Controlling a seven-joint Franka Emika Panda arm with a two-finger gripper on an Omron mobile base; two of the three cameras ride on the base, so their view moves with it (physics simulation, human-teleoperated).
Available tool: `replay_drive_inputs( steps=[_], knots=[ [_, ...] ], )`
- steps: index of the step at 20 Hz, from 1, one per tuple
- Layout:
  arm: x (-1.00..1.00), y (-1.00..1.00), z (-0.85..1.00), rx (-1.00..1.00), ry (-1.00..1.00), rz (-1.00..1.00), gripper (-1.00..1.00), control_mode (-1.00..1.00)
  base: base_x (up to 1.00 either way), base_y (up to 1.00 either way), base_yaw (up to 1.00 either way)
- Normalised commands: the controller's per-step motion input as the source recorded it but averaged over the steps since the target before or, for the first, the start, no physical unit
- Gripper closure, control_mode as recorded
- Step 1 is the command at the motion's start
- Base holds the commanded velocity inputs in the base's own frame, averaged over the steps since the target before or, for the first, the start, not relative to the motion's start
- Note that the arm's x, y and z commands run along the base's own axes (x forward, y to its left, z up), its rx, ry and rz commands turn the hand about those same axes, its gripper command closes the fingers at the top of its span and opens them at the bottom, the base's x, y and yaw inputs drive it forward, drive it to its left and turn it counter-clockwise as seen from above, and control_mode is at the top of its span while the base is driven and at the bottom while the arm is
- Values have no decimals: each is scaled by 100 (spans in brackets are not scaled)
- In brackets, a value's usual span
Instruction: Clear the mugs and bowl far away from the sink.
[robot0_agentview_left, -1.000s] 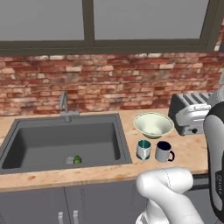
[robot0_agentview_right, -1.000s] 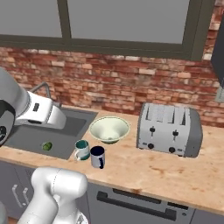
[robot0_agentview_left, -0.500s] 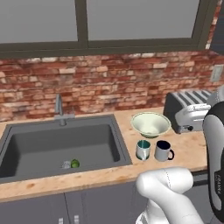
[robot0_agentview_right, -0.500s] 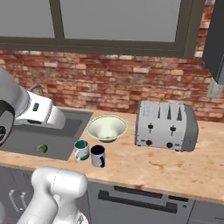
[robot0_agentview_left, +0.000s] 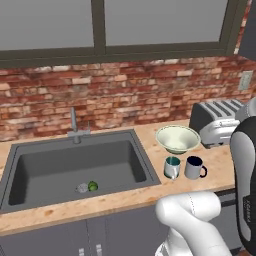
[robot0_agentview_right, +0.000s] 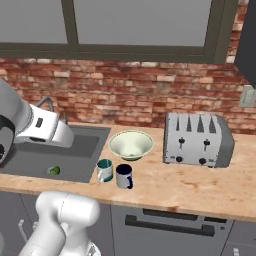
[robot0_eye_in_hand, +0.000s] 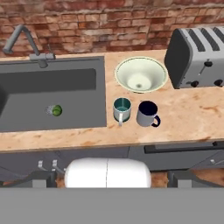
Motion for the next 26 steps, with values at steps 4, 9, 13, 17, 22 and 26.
replay_drive_inputs(
  steps=[4,9,13,17,22,26],
  knots=[
    [0,0,0,0,0,0,-100,100,0,-11,0],
    [0,0,0,0,0,0,-100,100,0,-19,-7],
    [0,0,0,0,0,0,-100,100,0,-8,-25],
    [0,0,0,0,0,0,-100,100,0,0,-18],
    [0,0,0,0,0,0,-100,100,0,0,-9],
    [0,1,-39,-3,13,0,-100,-100,0,0,0]
  ],
)
